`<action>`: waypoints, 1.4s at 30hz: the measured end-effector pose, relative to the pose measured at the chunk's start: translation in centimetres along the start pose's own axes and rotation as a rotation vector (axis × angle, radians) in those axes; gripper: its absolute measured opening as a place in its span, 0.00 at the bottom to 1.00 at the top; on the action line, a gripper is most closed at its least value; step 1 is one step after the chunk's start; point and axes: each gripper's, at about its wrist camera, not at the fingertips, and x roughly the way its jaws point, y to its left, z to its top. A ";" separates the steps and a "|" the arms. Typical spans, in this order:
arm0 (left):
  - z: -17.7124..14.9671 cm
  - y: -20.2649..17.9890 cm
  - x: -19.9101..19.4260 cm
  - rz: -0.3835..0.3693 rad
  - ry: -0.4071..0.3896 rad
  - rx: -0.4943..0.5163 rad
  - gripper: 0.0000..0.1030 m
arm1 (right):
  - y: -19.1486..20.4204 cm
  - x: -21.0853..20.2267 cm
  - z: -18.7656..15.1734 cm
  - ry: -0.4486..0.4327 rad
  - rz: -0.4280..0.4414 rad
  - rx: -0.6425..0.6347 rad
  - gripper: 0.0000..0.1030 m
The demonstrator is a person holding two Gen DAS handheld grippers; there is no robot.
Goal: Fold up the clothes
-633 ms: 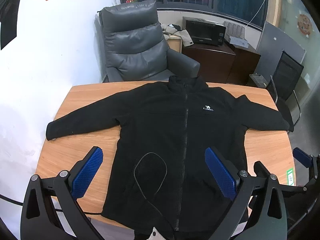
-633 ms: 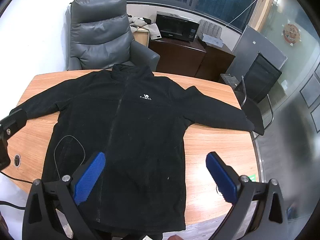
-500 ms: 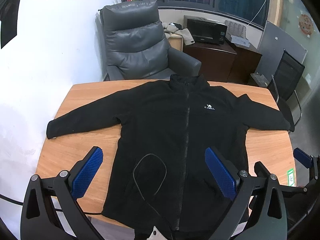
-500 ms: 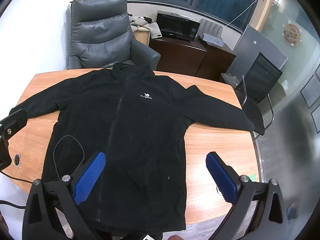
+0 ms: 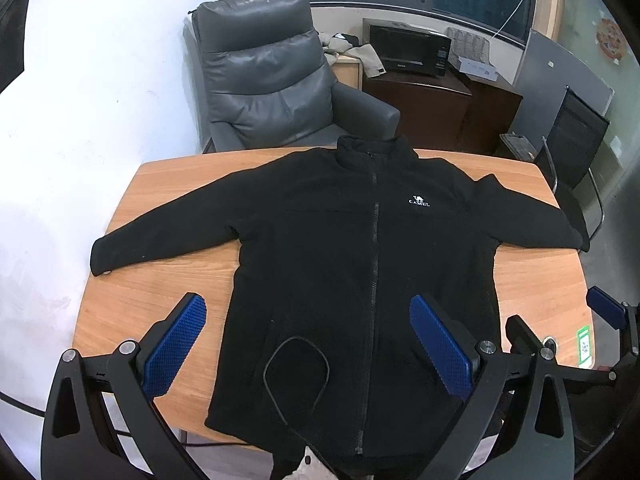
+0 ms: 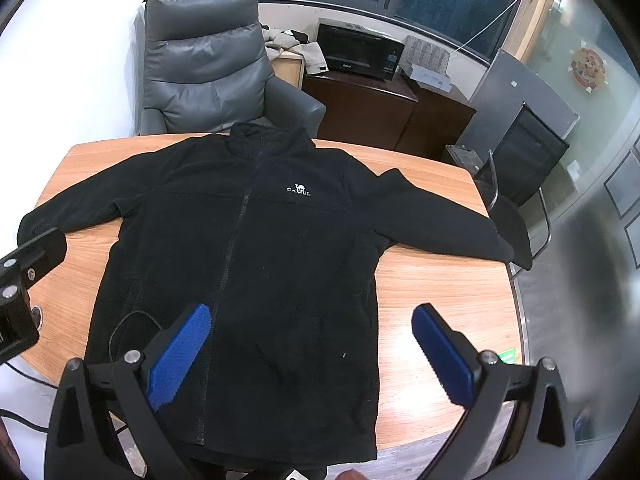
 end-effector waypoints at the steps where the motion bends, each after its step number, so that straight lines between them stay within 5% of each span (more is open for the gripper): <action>1: 0.0 -0.1 0.0 0.000 0.003 0.002 1.00 | 0.1 0.0 0.0 0.000 0.000 0.000 1.00; 42: 3.6 -0.9 -1.6 -0.012 0.037 0.022 1.00 | 0.0 -0.2 0.5 0.003 0.006 -0.007 1.00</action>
